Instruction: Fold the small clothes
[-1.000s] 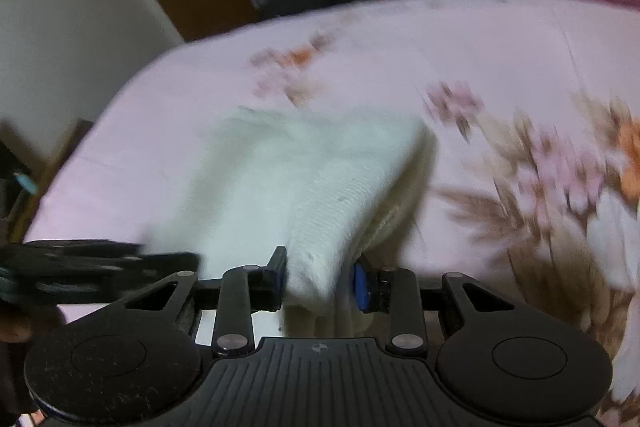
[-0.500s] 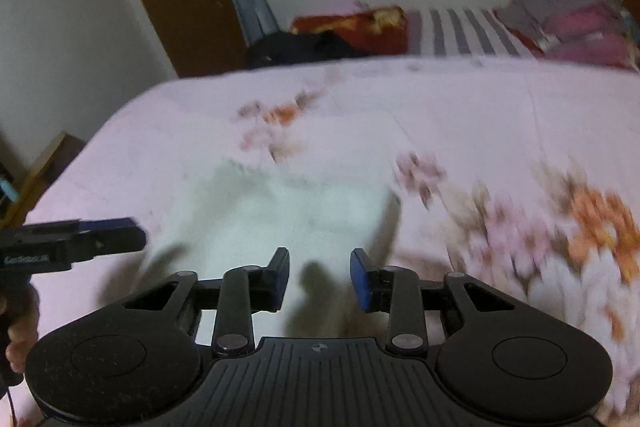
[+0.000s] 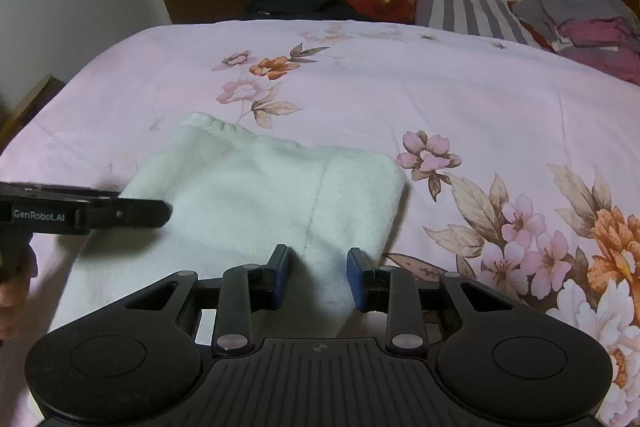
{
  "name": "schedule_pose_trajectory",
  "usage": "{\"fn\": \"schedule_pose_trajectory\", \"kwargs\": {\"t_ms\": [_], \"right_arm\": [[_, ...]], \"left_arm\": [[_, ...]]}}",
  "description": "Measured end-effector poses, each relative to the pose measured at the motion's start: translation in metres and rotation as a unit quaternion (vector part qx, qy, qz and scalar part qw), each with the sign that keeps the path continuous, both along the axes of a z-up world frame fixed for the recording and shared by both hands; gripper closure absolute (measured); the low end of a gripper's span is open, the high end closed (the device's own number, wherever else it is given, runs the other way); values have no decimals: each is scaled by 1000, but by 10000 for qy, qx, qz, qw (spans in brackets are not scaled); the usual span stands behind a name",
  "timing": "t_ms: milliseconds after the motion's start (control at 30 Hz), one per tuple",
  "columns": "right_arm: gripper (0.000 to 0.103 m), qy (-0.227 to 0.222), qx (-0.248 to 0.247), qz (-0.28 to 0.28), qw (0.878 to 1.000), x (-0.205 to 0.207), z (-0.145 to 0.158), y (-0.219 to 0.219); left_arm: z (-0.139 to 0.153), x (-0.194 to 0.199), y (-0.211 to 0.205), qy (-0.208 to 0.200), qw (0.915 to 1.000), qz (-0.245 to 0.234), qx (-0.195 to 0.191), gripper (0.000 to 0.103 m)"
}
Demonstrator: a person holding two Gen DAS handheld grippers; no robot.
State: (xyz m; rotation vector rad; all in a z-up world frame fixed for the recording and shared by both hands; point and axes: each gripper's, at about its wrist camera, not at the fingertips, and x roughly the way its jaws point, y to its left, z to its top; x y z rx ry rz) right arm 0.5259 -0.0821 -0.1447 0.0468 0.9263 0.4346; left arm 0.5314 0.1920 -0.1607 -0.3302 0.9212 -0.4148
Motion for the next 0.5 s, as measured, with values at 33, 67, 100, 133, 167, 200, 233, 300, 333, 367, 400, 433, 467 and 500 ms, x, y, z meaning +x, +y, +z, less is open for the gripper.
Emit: {"fn": "schedule_pose_trajectory", "kwargs": {"t_ms": [33, 67, 100, 133, 167, 200, 233, 300, 333, 367, 400, 433, 467, 500], "right_arm": [[73, 15, 24, -25, 10000, -1, 3, -3], [73, -3, 15, -64, 10000, -4, 7, -4], [73, -92, 10, -139, 9999, -9, 15, -7], [73, -203, 68, -157, 9996, -17, 26, -11], [73, -310, 139, -114, 9994, -23, 33, -12], [73, -389, 158, -81, 9991, -26, 38, -11], [73, -444, 144, -42, 9989, -28, 40, -8], [73, -383, 103, 23, 9992, -27, 38, -2], [73, -298, -21, 26, 9996, -26, 33, 1], [73, -207, -255, -24, 9995, -24, 26, 3], [73, -118, -433, -91, 9989, -23, 17, 3], [73, -50, -363, -156, 9992, -22, 11, -1], [73, 5, -190, -238, 9995, -22, 8, -7], [73, 48, -102, -298, 9995, -22, 9, -11]], "left_arm": [[4, -3, 4, -33, 10000, 57, -71, 52], [10, -5, 3, -131, 9998, 138, -74, 53], [16, -9, 5, -249, 9995, 187, -107, 55], [21, -11, 7, -383, 9989, 200, -173, 55], [25, -10, 8, -476, 9984, 244, -192, 55], [27, -7, 9, -518, 9980, 311, -175, 55], [25, 0, 9, -463, 9981, 359, -167, 55], [15, 16, 6, -159, 9988, 469, -28, 53], [7, 23, 4, -11, 9984, 562, 35, 51], [1, 26, 4, 100, 9981, 608, -35, 49], [-2, 27, 3, 163, 9980, 607, -81, 49], [-1, 25, 1, 140, 9979, 636, -31, 49], [2, 21, 0, 138, 9977, 668, -9, 50], [6, 16, 0, 121, 9976, 673, -62, 56]]}}
